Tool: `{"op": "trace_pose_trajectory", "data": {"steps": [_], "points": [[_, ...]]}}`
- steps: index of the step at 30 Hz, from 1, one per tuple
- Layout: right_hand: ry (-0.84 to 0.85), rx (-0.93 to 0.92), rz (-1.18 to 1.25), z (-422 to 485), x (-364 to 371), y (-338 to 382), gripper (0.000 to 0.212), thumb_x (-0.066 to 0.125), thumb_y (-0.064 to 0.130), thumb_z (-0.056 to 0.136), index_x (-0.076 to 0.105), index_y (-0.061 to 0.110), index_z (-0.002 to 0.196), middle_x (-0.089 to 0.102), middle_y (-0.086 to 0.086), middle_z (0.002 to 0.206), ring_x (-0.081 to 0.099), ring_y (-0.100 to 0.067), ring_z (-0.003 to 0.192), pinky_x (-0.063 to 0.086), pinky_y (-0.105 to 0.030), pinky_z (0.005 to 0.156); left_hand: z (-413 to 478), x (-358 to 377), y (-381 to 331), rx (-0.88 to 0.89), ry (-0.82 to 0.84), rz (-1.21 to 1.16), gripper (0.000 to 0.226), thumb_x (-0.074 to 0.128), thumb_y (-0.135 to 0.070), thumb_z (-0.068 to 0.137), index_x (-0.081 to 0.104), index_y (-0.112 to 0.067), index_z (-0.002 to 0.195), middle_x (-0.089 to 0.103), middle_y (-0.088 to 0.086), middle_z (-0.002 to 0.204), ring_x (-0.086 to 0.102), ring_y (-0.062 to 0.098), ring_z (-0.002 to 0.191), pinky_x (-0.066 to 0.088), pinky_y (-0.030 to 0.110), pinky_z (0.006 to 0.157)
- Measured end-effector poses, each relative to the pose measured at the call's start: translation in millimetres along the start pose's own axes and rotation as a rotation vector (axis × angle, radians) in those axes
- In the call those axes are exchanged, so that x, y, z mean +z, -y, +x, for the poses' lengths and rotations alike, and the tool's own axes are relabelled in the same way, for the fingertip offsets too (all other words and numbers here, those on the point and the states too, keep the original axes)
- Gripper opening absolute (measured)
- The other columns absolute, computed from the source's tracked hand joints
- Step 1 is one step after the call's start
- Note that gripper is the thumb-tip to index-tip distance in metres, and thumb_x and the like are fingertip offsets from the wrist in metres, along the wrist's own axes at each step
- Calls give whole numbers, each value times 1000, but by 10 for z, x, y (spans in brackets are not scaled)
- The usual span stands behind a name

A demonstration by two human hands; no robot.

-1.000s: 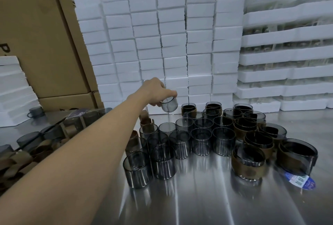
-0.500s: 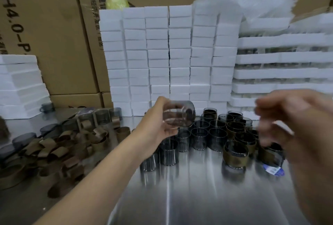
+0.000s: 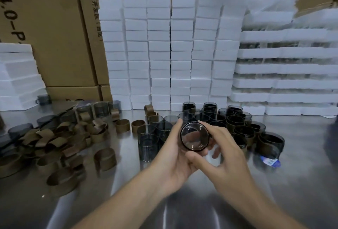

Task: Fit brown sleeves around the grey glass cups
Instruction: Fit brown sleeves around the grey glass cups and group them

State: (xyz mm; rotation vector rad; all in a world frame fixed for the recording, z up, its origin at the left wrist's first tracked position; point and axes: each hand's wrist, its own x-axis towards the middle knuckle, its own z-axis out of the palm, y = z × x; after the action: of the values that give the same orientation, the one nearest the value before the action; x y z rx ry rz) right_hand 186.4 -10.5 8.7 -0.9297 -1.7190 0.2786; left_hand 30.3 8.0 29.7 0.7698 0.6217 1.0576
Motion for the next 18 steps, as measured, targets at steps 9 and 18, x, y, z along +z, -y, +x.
{"op": "trace_pose_trajectory", "data": {"steps": [9,18], "points": [[-35,30,-15,-9,59,-179,66,86,43,91,56,45,150,59,18,141,64,-8,118,47,-19,92,27,-132,110,-52,18,32,70,70,-71,88,80,-11,122,73,27,133,78,34,111,64,40,90],[-9,132,93,5,98,-280,63,87,50,80,57,48,135,58,22,127,69,-3,96,49,-11,78,124,-212,132,-66,6,83,85,74,-62,90,64,1,146,72,17,124,76,24,99,60,35,88]]}}
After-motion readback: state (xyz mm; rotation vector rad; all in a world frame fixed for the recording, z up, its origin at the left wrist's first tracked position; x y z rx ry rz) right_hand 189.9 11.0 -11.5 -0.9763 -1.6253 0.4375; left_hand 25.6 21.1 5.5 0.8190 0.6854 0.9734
